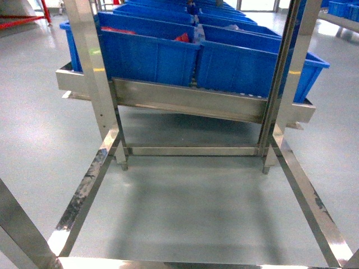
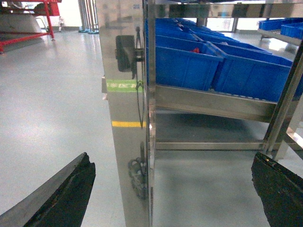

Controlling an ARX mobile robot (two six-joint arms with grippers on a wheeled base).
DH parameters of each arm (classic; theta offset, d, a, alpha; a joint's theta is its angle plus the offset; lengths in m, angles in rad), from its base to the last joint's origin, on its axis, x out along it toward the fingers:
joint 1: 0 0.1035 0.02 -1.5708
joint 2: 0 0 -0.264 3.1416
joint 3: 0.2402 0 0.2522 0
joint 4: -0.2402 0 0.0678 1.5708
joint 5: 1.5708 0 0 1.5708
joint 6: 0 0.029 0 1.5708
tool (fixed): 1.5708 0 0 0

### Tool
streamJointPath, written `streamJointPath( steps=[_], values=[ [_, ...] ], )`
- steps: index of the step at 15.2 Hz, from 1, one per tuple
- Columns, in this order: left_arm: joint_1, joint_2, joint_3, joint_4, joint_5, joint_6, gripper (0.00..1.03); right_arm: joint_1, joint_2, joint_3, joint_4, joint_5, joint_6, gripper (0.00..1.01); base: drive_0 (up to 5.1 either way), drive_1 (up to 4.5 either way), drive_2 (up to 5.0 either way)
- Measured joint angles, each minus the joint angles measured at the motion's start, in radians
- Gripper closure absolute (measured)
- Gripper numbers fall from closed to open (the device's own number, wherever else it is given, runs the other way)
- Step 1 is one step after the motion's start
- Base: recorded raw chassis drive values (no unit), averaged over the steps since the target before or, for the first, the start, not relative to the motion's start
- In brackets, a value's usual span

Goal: Pick capacitor and pack into box

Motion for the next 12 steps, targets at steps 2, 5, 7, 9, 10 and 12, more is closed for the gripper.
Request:
streamJointPath(
  steps=[2, 5, 7, 9, 10, 12],
  values=[
    [0.0, 0.0, 0.0, 0.0, 0.0, 0.0, 0.05, 0.0, 0.0, 0.0, 0.0, 0.0, 0.0, 0.03, 0.0, 0.0, 0.0],
    [0.0, 0.0, 0.0, 0.0, 0.0, 0.0, 0.05, 0.0, 0.0, 0.0, 0.0, 0.0, 0.0, 0.03, 0.0, 0.0, 0.0],
    [0.0, 0.0, 0.0, 0.0, 0.0, 0.0, 0.05, 0.0, 0.0, 0.0, 0.0, 0.0, 0.0, 0.03, 0.0, 0.0, 0.0],
    [0.0, 0.0, 0.0, 0.0, 0.0, 0.0, 0.05, 0.0, 0.0, 0.0, 0.0, 0.0, 0.0, 0.03, 0.0, 0.0, 0.0],
    [0.0, 0.0, 0.0, 0.0, 0.0, 0.0, 0.05, 0.0, 0.0, 0.0, 0.0, 0.0, 0.0, 0.03, 0.0, 0.0, 0.0],
    [0.0, 0.0, 0.0, 0.0, 0.0, 0.0, 0.05, 0.0, 0.0, 0.0, 0.0, 0.0, 0.0, 0.03, 0.0, 0.0, 0.0]
  ],
)
